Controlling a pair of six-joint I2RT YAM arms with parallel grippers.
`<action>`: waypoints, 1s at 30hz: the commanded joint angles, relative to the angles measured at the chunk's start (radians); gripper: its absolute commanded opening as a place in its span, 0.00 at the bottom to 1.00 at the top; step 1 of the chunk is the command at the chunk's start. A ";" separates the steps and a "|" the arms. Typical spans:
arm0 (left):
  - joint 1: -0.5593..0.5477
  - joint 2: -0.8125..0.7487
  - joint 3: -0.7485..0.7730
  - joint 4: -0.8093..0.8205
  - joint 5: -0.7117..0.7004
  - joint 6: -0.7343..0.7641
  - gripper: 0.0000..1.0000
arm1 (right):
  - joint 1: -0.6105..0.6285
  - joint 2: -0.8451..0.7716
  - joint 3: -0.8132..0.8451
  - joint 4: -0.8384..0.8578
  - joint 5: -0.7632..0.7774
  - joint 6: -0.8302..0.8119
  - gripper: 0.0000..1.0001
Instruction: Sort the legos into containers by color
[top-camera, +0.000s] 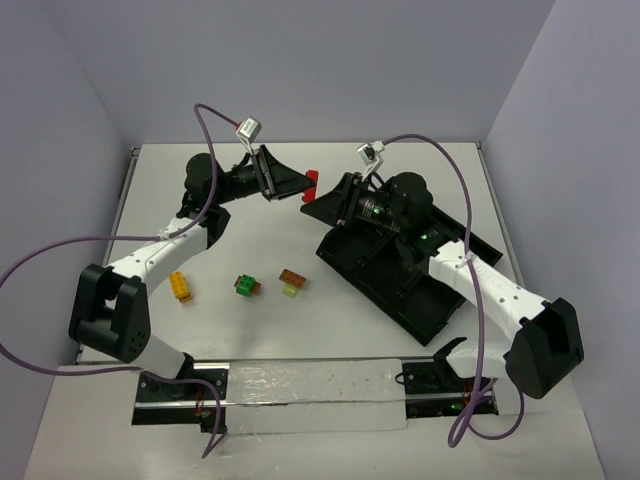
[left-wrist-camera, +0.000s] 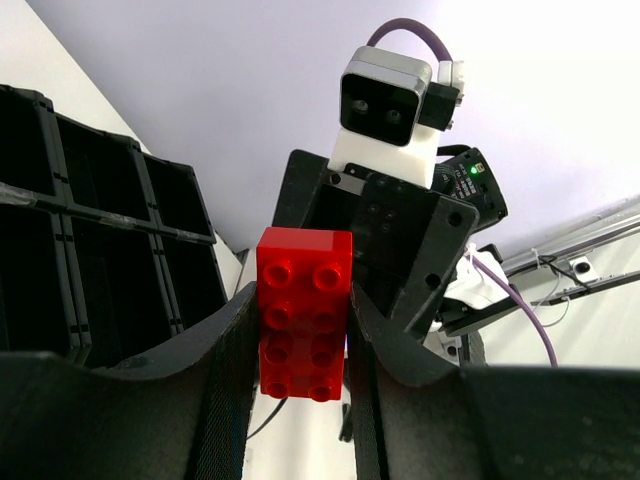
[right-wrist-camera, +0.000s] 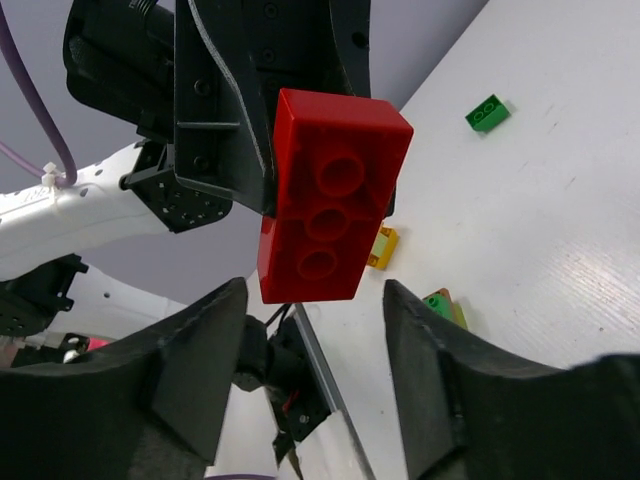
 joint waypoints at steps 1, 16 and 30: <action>-0.010 -0.042 -0.010 0.033 0.007 0.026 0.00 | 0.012 0.001 0.020 0.081 -0.008 0.007 0.59; -0.011 -0.058 -0.016 0.019 0.018 0.048 0.00 | 0.012 0.019 0.018 0.180 -0.058 0.069 0.13; -0.010 -0.116 0.092 -0.445 -0.100 0.360 0.99 | 0.012 -0.070 0.019 -0.116 0.178 -0.070 0.00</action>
